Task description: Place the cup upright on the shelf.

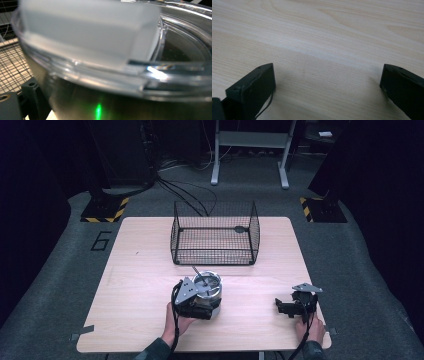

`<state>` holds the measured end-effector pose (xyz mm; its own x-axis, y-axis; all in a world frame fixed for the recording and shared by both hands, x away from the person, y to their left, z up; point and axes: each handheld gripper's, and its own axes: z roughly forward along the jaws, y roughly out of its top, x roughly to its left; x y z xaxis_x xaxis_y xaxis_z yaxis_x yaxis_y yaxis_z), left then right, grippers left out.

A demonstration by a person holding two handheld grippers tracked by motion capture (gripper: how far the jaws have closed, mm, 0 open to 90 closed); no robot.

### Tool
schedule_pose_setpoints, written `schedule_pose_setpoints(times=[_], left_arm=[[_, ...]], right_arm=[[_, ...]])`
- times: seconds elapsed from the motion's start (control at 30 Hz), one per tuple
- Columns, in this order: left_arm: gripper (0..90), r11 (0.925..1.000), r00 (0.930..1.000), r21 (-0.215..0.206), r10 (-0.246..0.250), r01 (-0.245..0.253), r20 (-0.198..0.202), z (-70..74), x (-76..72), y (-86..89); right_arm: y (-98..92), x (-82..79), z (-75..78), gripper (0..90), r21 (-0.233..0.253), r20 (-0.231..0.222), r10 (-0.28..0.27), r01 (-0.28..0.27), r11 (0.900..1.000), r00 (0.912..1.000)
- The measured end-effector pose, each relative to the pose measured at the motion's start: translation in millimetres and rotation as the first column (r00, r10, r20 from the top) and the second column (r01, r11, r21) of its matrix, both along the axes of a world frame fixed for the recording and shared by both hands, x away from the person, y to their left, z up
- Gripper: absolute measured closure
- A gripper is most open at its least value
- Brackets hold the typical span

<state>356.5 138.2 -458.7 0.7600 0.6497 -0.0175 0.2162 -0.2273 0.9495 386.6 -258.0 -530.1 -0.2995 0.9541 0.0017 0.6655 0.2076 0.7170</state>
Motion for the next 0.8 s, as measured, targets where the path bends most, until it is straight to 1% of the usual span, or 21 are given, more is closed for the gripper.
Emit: schedule_pose_setpoints(times=[0.17, 0.23, 0.3, 0.33, 0.37, 0.53, 0.67, 0.8], left_arm=[[3.7, 0.9999, 1.0000, -0.008, 0.007, -0.006, 0.008, 9.1, 2.7, 6.4], [3.7, 1.0000, 0.9999, 0.003, 0.007, -0.007, 0.014, 12.3, 4.1, 9.2], [3.7, 0.9999, 1.0000, 0.009, 0.006, -0.006, 0.007, 15.0, 5.4, 12.6], [3.7, 0.9999, 1.0000, 0.012, 0.005, -0.005, 0.006, 15.7, 6.2, 14.1], [3.7, 0.9999, 0.9999, 0.002, 0.011, -0.011, 0.002, 15.8, 6.6, 14.6], [3.7, 0.9997, 0.9999, 0.021, 0.014, -0.014, -0.003, 19.1, 11.6, 21.3], [3.7, 0.9996, 0.9997, 0.016, 0.021, -0.021, -0.008, 21.9, 15.4, 24.9], [3.7, 0.9995, 0.9996, 0.011, 0.030, -0.030, 0.003, 26.0, 20.3, 27.5]], right_arm=[[0.0, 0.0, 0.0, 0.0, 0.000, 0.000, 0.000, 0.000, 1.000, 1.0000], [0.0, 0.0, 0.0, 0.0, 0.000, 0.000, 0.000, 0.000, 1.000, 1.0000], [0.0, 0.0, 0.0, 0.0, 0.000, 0.000, 0.000, 0.000, 1.000, 1.0000], [0.0, 0.0, 0.0, 0.0, 0.000, 0.000, 0.000, 0.000, 1.000, 1.0000], [0.0, 0.0, 0.0, 0.0, 0.000, -0.001, 0.000, 0.000, 1.000, 1.0000], [0.0, 0.1, 0.0, 0.0, 0.000, -0.001, 0.001, -0.001, 1.000, 1.0000], [0.0, 0.0, 0.0, 0.0, 0.000, -0.001, 0.001, -0.001, 1.000, 1.0000], [0.1, 0.0, 0.0, 0.0, 0.001, -0.001, 0.001, -0.001, 1.000, 1.0000]])
